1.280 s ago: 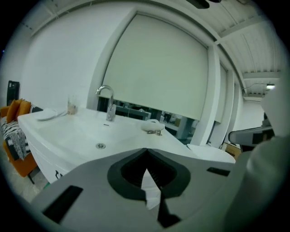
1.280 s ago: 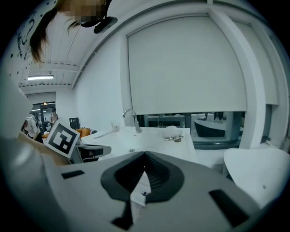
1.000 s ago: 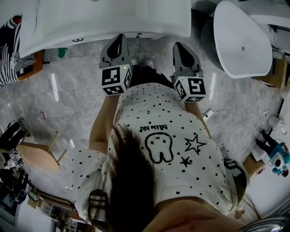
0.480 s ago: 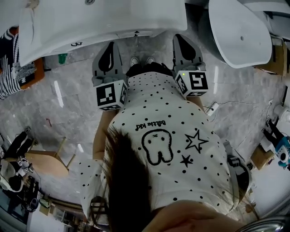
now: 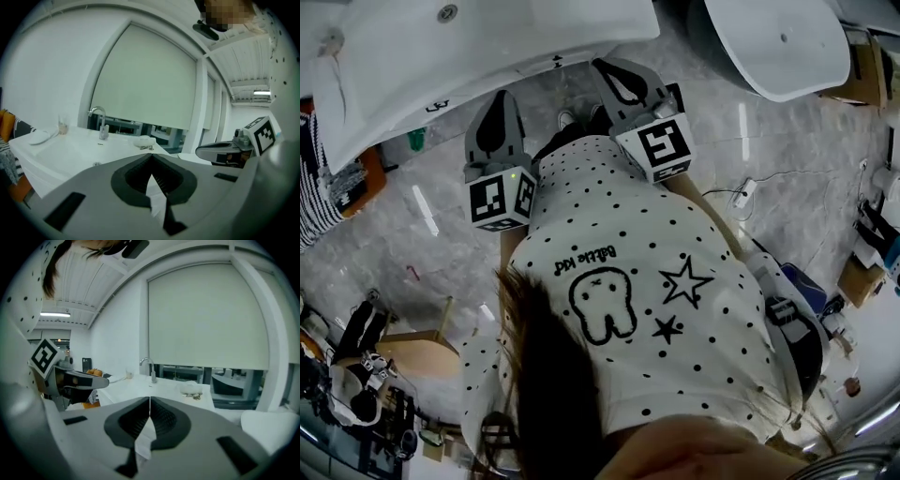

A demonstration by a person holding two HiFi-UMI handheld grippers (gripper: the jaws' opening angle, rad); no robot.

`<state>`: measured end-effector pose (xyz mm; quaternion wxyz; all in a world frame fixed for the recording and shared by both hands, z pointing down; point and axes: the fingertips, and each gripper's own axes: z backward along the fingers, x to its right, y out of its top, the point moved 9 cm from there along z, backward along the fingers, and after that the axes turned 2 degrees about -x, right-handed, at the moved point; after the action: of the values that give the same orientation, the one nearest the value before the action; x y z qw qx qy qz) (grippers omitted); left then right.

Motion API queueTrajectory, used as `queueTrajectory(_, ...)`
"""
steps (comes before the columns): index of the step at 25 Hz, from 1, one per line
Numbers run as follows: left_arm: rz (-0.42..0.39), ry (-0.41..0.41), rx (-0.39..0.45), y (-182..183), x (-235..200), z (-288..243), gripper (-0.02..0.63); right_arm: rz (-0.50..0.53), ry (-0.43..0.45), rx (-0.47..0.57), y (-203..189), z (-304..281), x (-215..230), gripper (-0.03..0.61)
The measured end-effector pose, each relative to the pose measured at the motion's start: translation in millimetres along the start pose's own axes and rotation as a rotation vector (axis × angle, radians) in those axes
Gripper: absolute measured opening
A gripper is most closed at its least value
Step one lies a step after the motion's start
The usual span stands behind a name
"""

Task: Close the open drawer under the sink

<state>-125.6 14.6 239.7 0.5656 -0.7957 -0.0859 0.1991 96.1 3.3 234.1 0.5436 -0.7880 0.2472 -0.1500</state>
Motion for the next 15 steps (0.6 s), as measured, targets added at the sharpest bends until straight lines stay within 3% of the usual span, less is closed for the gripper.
queueTrajectory(4, 0.014, 0.018, 0.019, 2.6, -3.1, 2.0, 0.005, 0.078, 0.042, 0.002, 7.2, -3.2, -11.1, 0.012)
queueTrajectory(15, -0.053, -0.016, 0.055, 8.4, 5.8, 2.5, 0.005, 0.083, 0.018, 0.015, 8.7, -0.1, -8.2, 0.012)
